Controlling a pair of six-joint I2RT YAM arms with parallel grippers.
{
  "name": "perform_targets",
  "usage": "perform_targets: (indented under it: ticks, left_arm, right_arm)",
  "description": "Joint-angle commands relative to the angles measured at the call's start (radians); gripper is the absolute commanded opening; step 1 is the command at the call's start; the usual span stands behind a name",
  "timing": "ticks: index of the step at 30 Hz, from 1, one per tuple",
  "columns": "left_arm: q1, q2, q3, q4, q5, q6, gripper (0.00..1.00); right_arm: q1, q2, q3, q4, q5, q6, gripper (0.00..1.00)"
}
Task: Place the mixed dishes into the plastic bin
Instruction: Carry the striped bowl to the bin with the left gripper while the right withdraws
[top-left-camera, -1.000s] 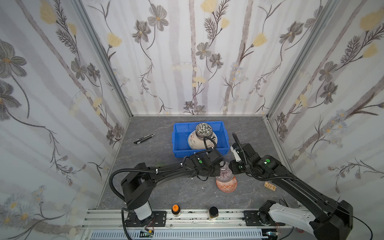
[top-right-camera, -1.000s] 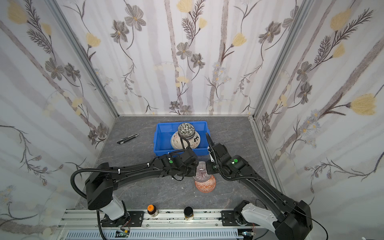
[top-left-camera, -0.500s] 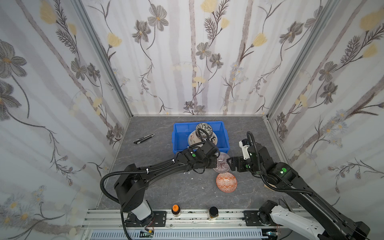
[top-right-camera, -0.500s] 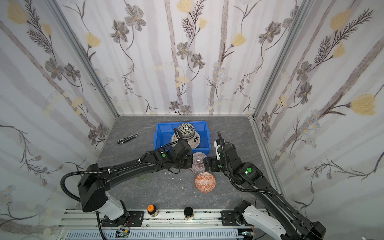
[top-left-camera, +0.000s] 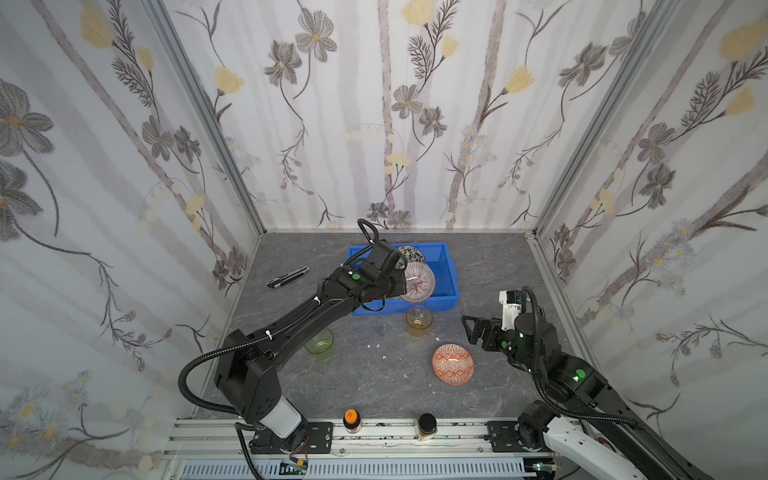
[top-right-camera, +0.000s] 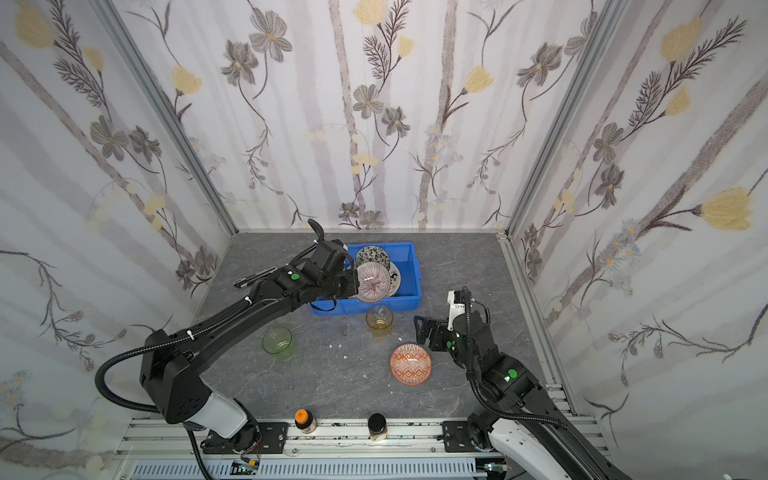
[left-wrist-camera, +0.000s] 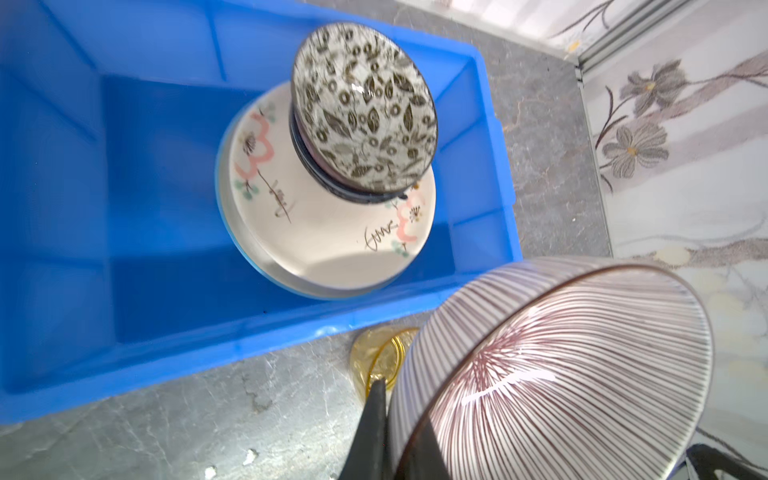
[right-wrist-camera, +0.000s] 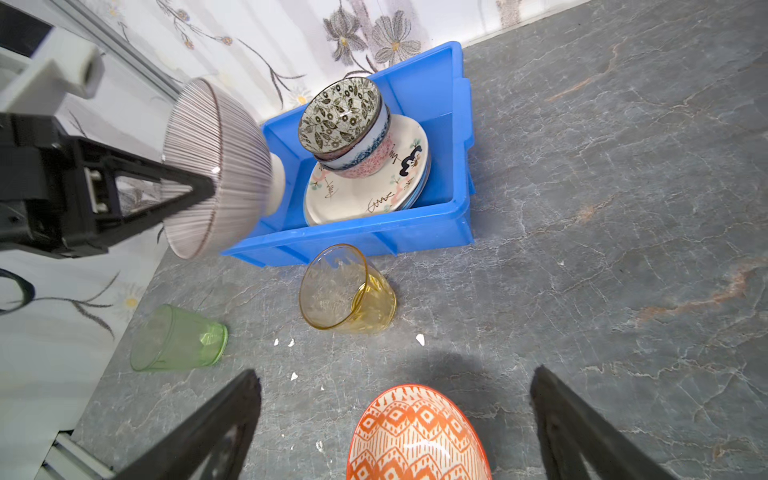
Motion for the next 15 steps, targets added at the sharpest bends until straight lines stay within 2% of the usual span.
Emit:
perform_targets:
  ticks: [1,8,15]
  left_arm:
    - [0.044,0.032,0.055,0.013,-0.008,0.063,0.00]
    - [0.141,0.181,0.221,-0.035,0.000,0.144,0.00]
    - [0.177,0.362,0.391,-0.083,0.052,0.179,0.00]
  right_arm:
    - [0.001,-0.028,-0.022,0.062,0.047,0.050,1.00]
    - [0.002,-0.122,-0.084,-0.008,0.046,0.136,1.00]
    - [0.003,-0.230,-0.169,-0.071,0.004,0.259,1.00]
